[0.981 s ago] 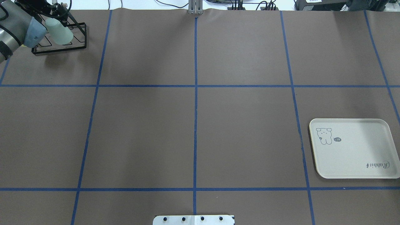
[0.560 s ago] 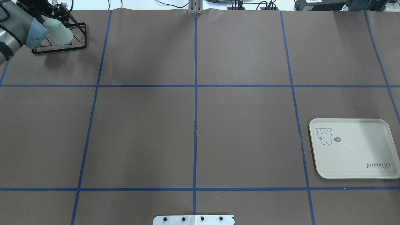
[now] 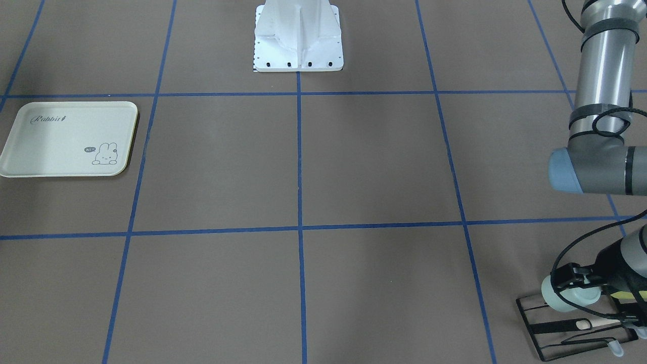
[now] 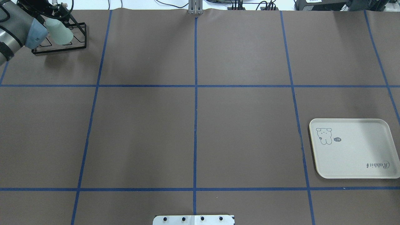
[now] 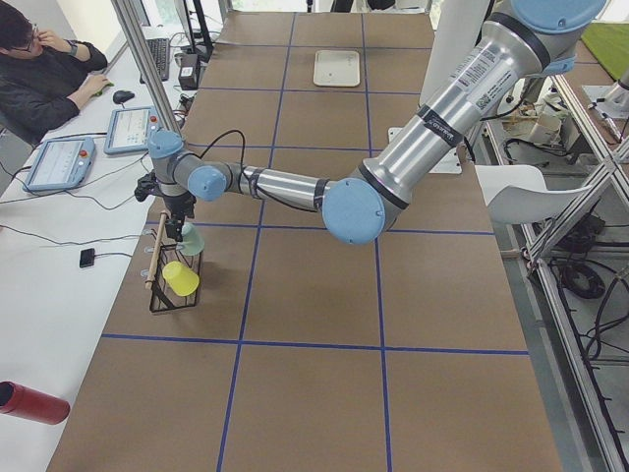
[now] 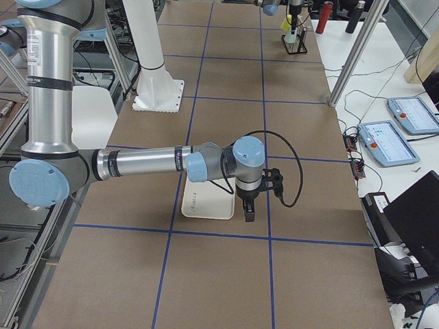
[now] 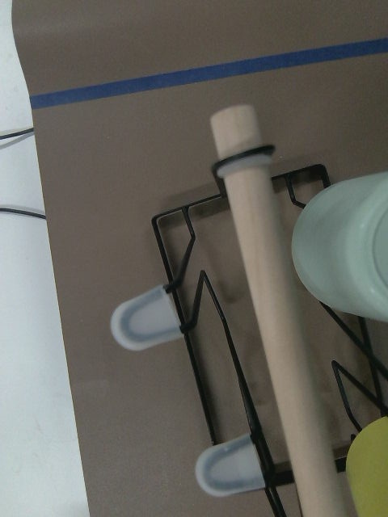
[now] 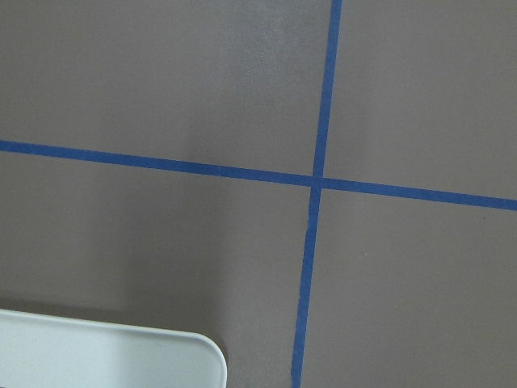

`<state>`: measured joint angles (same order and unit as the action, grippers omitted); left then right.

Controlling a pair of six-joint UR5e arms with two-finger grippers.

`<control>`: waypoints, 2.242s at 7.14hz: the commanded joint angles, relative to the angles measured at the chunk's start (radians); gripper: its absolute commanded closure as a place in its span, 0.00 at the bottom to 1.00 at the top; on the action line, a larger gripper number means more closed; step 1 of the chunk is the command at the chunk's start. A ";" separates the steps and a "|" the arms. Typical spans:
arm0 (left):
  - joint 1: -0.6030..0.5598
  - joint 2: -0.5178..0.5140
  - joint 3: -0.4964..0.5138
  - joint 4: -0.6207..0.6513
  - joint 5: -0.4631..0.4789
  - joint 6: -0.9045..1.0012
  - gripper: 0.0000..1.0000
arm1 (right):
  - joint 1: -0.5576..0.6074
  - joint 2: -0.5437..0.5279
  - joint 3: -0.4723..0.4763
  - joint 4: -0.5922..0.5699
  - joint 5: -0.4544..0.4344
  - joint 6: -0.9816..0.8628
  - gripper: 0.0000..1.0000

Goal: Left arm grabs green cup and hands to right arm on tray

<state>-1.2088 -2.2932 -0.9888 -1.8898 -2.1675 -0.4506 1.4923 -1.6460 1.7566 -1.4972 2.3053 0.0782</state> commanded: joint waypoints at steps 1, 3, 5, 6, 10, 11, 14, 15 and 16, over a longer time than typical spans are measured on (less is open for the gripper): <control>0.000 0.001 -0.001 0.000 0.000 0.000 0.16 | -0.001 0.000 0.001 0.000 0.000 0.000 0.00; 0.000 0.001 -0.001 -0.002 0.000 0.001 0.25 | 0.000 0.000 0.001 0.000 0.002 0.002 0.00; 0.000 0.003 -0.002 -0.003 0.002 0.001 0.25 | -0.001 0.000 0.001 0.000 0.002 0.002 0.00; 0.000 0.004 -0.002 -0.003 0.002 0.001 0.25 | -0.001 0.000 0.001 0.000 0.002 0.002 0.00; -0.003 0.004 -0.004 -0.002 0.002 0.001 0.66 | 0.000 0.000 0.001 0.000 0.002 0.000 0.00; -0.006 0.004 -0.007 -0.002 0.000 0.001 0.87 | 0.000 0.000 0.001 0.000 0.002 0.002 0.00; -0.032 0.004 -0.045 0.009 -0.012 0.001 1.00 | 0.000 0.000 0.001 0.000 0.002 0.000 0.00; -0.041 0.006 -0.065 0.015 -0.014 0.001 1.00 | 0.000 0.000 0.003 0.000 0.002 0.002 0.00; -0.064 0.008 -0.079 0.021 -0.046 0.001 1.00 | -0.001 0.000 0.003 0.000 0.002 0.000 0.00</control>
<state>-1.2499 -2.2873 -1.0481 -1.8755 -2.1872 -0.4495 1.4923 -1.6460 1.7589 -1.4972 2.3071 0.0789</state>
